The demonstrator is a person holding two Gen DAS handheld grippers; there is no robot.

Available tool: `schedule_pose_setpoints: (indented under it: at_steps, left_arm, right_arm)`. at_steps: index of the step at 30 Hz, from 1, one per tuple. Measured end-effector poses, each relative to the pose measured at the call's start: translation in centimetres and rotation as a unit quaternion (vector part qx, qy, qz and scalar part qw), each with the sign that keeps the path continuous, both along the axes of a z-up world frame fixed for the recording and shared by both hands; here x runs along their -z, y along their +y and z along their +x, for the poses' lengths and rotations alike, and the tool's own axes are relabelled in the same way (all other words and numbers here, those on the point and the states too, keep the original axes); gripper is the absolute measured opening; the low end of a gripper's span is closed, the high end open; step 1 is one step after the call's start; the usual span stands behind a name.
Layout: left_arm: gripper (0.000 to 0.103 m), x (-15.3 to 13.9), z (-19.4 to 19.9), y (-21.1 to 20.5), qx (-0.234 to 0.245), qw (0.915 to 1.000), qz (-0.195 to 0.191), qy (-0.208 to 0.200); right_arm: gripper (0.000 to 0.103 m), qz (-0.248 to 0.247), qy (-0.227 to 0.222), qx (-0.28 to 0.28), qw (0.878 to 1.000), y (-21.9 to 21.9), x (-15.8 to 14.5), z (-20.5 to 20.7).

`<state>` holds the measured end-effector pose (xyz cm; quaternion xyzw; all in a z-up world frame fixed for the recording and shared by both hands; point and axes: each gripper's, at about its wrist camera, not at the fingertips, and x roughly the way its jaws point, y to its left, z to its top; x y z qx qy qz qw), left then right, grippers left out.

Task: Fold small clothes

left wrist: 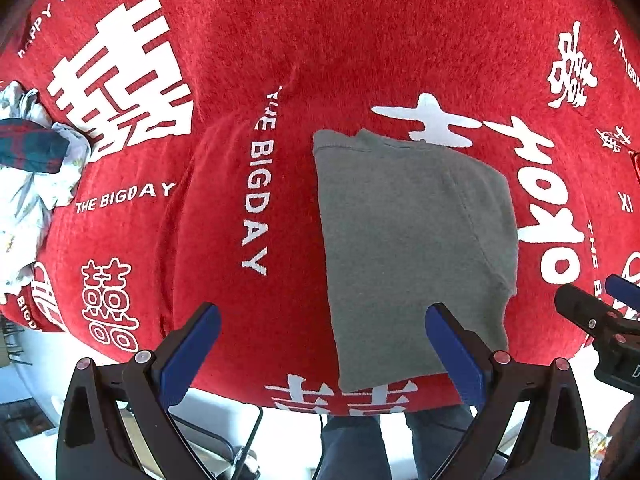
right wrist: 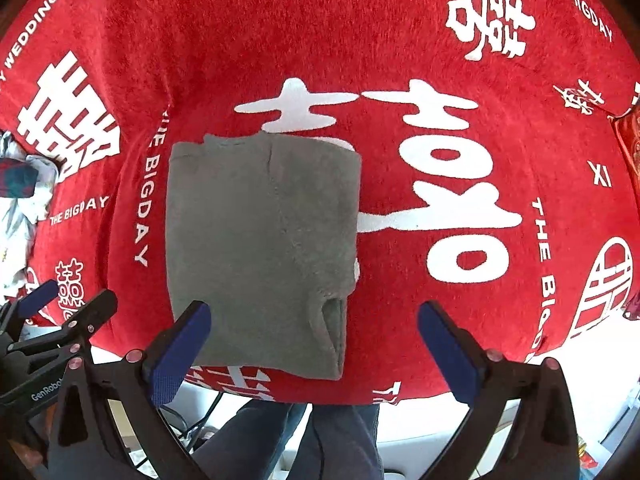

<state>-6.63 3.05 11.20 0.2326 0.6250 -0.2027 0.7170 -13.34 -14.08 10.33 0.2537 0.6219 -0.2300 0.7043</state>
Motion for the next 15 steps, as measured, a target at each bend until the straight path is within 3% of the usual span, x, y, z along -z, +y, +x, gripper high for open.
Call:
schedule_pose_setpoints:
  at_steps: [15]
  left_arm:
    - [0.102,-0.41,-0.02,0.34,-0.009,1.0,0.0,-0.004]
  right_arm:
    - [0.103,-0.002,0.001,0.001,1.0,0.57,-0.52,0.08]
